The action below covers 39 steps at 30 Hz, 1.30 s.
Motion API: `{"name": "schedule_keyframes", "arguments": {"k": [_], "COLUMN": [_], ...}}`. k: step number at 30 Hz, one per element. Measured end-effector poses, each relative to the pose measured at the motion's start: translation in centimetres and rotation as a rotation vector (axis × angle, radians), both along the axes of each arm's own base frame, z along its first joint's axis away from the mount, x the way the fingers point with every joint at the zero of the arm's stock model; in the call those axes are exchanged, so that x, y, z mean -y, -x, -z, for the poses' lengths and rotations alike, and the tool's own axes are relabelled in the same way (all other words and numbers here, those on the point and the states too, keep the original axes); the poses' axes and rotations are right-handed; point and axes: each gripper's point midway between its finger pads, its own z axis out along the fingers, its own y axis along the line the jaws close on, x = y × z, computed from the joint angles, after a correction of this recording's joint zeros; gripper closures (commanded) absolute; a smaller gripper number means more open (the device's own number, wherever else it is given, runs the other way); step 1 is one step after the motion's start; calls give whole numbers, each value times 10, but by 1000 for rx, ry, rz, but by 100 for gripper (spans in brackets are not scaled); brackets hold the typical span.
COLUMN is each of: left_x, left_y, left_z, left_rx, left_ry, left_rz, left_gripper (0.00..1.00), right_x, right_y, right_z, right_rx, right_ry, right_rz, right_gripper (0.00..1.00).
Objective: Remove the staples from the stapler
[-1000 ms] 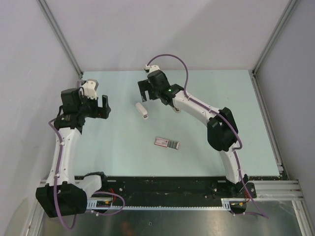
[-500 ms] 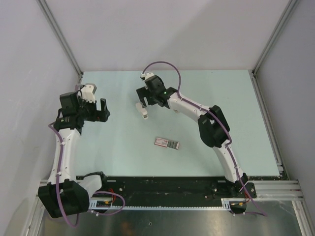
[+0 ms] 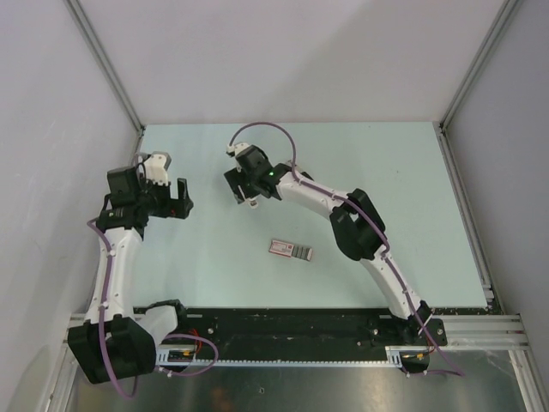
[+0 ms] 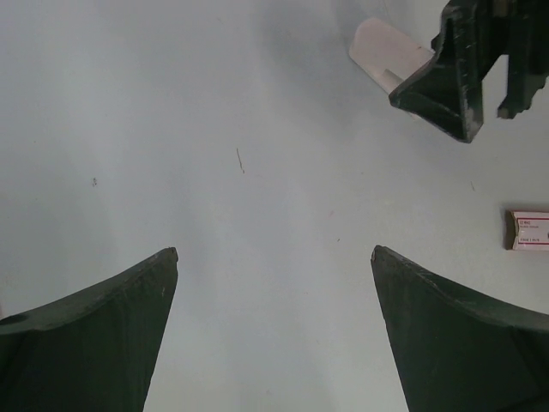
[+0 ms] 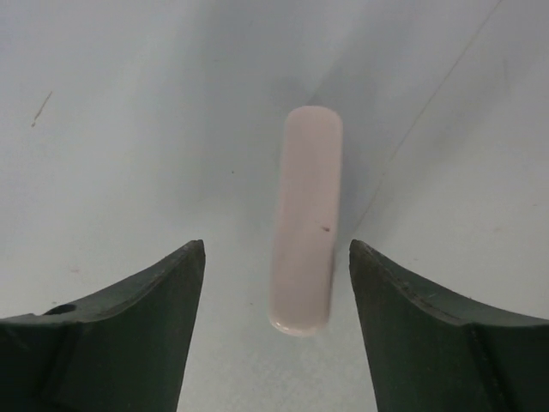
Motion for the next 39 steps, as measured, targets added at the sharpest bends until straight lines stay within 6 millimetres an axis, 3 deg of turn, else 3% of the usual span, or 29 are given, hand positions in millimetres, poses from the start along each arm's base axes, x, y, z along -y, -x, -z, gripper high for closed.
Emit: {"name": "schedule_keyframes", "arguments": {"k": [7,11,17,25,28,35,39], "left_x": [0,1,6,47,56,67,65], "left_y": [5,5,8,11,14,33,39], "left_z": [-2,-5,-3,17,28,59,73], "left_rx": [17,27,27,-28,-54,-109,-125], "left_ry": [-9,-11,-2,46,67,86,62], "left_rz": [4,4,24,210,265,370,400], "left_gripper": [1,1,3,1,0,0,0], "right_x": [-4,-1,0,-22,-29,-51,-61], "right_y": [3,1,2,20,35,60,70], "right_z": [23,22,21,9,-10,-74,-87], "right_rx": [-22,-22,-33,-111,-153,-208,-237], "right_ry": [61,73,68,-94,-195,-464,-538], "right_rz": [4,20,42,98,110,100,84], "right_gripper": [54,77,97,100,100,100,100]}}
